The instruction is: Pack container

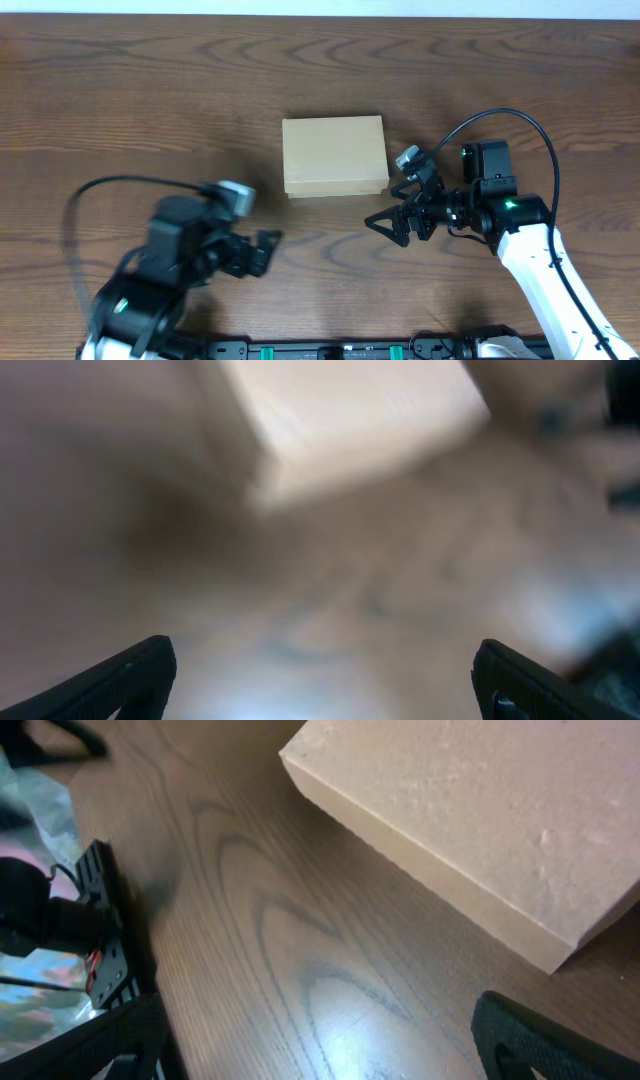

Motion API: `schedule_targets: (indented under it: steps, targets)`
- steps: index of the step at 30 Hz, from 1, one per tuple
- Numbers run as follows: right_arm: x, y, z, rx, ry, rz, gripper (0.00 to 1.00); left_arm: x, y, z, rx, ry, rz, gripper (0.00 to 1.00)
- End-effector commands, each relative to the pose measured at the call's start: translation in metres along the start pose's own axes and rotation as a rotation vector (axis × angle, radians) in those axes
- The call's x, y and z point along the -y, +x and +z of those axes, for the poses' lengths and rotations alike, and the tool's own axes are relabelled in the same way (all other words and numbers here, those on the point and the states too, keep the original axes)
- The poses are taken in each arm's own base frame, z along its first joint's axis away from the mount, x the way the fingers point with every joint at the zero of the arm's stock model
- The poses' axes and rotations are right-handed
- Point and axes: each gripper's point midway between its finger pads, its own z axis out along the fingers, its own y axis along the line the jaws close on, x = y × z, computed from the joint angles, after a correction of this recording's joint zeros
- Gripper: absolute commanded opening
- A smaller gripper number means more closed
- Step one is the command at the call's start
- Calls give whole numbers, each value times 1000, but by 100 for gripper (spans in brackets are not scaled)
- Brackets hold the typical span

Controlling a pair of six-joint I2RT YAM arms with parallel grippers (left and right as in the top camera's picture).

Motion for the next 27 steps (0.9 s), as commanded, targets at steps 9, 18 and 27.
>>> schedule_targets:
  steps: [9,18,27]
  targets:
    - [-3,-2,-2,11,-14,10,99,-110,5,-60,419,-510,-183,95]
    - [-3,-2,-2,11,-14,10,99,-131,33,-29,526,-493,-252,95]
    - [-3,-2,-2,11,-14,10,99,-139,45,-11,530,-479,-284,95]
